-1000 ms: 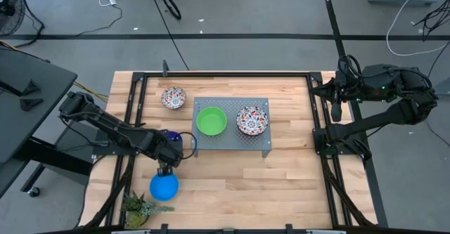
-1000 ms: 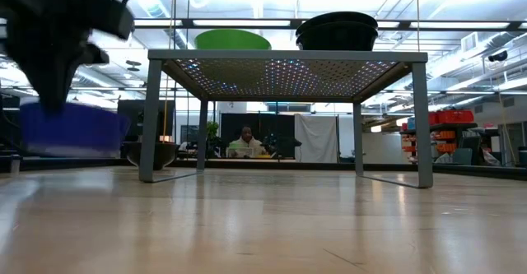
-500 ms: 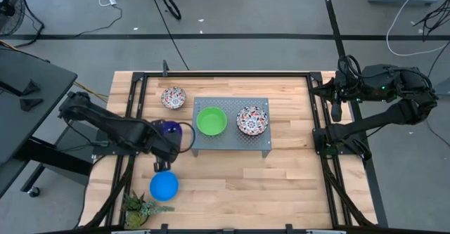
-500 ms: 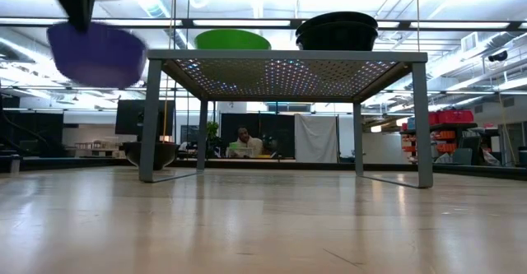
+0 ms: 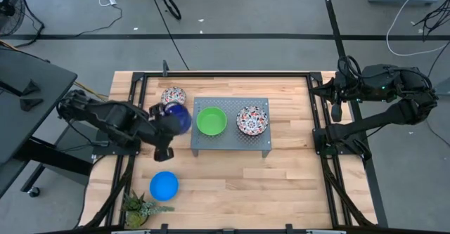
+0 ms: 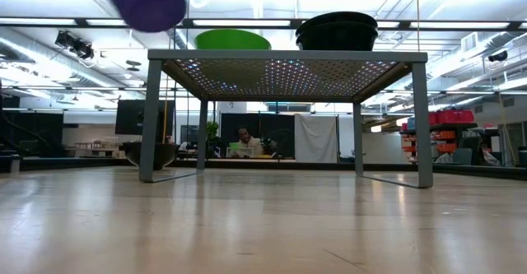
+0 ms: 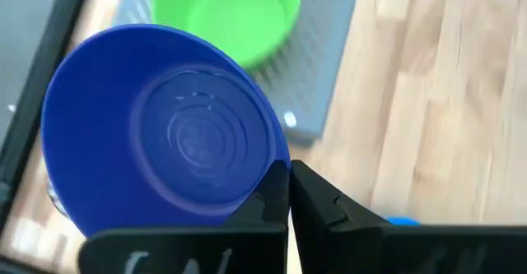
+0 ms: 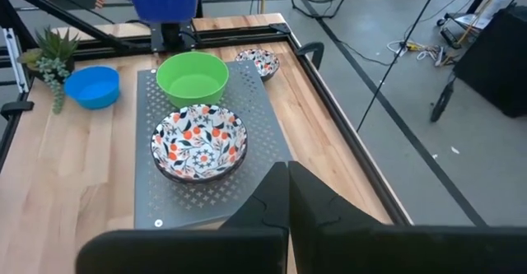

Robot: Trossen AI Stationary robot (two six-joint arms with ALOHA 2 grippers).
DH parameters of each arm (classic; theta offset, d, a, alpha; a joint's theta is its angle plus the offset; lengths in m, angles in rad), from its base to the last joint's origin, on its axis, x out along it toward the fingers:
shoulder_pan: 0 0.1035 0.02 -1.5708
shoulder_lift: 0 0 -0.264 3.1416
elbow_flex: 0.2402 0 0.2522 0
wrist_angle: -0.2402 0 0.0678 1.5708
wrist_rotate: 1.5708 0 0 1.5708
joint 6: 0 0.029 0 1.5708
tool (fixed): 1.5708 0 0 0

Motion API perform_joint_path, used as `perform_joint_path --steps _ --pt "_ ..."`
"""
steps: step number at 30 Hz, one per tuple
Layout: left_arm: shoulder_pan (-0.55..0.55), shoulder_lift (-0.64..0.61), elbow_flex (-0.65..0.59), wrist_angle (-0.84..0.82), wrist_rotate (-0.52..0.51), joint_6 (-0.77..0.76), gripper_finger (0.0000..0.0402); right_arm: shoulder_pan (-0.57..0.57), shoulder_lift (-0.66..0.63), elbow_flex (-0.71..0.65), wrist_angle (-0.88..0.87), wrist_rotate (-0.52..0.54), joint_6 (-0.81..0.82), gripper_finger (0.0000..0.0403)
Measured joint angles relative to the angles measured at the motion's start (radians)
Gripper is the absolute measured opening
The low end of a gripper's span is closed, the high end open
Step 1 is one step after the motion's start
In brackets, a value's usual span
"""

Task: Pick & Place Mini bowls
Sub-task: Stack the blue bowl on top of the green bowl on the shelf

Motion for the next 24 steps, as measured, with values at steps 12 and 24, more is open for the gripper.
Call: perform_joint_path --steps 12,24 --pt "0.160 0.009 0.046 0.139 0.026 0.174 0.0002 0.000 -0.017 0.000 0.005 -0.025 -0.035 0.0000" --pt "0.215 0.035 0.047 0.168 0.102 0.248 0.0002 0.000 -0.092 0.000 0.099 -0.192 -0.011 0.0000"
